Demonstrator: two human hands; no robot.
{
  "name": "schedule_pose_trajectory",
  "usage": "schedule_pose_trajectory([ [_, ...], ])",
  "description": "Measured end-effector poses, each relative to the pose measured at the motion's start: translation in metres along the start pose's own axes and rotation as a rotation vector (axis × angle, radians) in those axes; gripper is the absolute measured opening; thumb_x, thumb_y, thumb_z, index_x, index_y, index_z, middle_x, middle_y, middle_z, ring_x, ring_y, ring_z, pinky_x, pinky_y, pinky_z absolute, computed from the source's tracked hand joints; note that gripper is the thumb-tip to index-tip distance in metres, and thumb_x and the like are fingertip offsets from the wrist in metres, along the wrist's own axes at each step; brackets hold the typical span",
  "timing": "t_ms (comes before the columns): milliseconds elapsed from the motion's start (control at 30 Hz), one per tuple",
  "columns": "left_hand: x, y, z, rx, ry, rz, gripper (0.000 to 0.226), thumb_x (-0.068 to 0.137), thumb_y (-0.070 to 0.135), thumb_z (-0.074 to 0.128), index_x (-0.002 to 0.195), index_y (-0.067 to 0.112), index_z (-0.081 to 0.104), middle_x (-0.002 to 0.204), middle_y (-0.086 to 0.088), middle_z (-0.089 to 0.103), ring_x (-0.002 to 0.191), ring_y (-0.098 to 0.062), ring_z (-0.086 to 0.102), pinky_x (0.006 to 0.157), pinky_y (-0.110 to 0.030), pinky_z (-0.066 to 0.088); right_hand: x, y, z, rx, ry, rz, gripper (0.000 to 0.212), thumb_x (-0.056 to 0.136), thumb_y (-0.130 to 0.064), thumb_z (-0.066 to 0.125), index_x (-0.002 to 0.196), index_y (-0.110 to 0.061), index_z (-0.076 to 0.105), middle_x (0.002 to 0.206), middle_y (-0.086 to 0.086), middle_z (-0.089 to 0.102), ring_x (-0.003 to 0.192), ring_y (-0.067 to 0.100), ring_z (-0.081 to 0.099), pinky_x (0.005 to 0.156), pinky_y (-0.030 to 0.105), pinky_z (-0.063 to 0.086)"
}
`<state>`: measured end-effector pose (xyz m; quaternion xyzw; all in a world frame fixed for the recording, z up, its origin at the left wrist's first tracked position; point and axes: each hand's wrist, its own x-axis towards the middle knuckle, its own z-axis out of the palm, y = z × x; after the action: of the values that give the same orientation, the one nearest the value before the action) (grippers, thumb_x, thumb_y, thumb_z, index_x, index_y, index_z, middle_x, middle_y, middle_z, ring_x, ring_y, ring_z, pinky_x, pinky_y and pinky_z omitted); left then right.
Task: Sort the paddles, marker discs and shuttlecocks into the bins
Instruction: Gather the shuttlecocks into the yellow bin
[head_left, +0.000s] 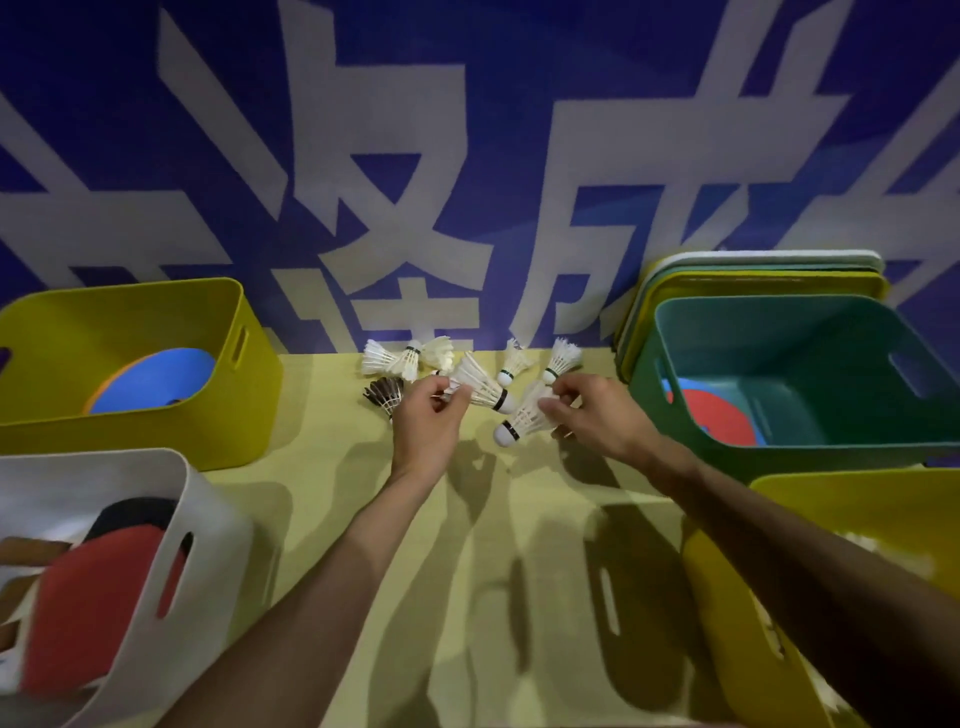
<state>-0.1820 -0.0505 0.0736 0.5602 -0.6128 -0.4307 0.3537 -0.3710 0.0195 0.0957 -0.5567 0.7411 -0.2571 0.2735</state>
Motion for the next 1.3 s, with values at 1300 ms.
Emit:
schedule_pose_trajectory([
  [1300, -0.193, 0.132, 0.175, 0.396, -0.884, 0.57, 0.013, 0.091, 0.021, 0.06, 0.099, 0.024, 0.069, 0.105, 0.008, 0.062, 0.093, -0.004, 0.06, 0.082, -0.02, 0.05, -0.216, 0.178, -0.202, -0.339, 0.041, 0.24, 0.023, 0.092, -0.031, 0.057, 0.099, -0.014, 0.07, 0.094, 0.004, 0.069, 0.074, 0.015, 0.057, 0.066, 0.028, 0.046],
])
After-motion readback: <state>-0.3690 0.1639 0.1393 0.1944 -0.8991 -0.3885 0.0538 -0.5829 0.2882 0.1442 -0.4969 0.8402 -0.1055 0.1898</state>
